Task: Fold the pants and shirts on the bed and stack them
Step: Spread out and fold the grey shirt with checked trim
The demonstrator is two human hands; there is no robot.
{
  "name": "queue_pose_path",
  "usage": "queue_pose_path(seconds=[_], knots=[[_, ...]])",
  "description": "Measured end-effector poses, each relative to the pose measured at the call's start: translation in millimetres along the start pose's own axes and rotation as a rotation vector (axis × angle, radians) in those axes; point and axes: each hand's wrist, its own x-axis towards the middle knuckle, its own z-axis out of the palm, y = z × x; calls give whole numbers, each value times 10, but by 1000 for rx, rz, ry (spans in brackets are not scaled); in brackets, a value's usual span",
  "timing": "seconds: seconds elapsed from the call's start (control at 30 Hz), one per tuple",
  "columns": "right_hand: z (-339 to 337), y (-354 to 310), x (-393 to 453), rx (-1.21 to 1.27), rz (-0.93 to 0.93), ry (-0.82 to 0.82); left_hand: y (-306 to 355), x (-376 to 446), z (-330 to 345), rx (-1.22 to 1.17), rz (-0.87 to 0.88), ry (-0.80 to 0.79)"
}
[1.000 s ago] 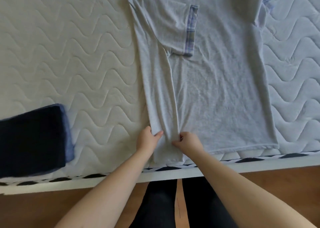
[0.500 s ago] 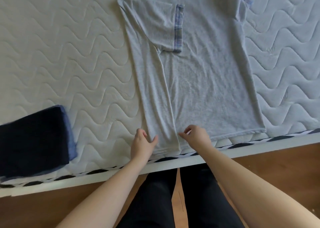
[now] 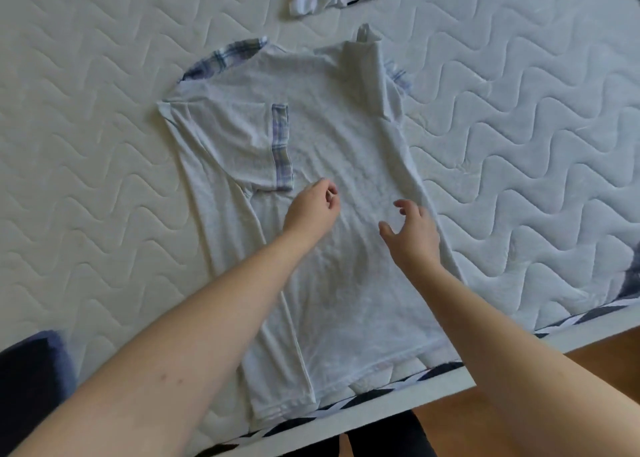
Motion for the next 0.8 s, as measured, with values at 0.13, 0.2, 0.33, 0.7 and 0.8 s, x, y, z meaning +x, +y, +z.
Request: queue_pose_path(seconds=[0.13, 0.2, 0.33, 0.7, 0.8], knots=[[-297, 130, 412, -31, 52, 48, 535, 720, 34, 97, 104, -42], [-388, 206, 570, -13, 84, 11, 769, 1036, 47, 156, 145, -67], [-426, 303, 815, 90, 90, -119, 1140, 1593, 53, 225, 218, -49], [-294, 184, 1194, 155, 74, -160, 1470, 2797, -167, 522, 143, 198], [-287, 172, 1252, 189, 107, -151, 1524, 2963, -188, 529, -21, 46]])
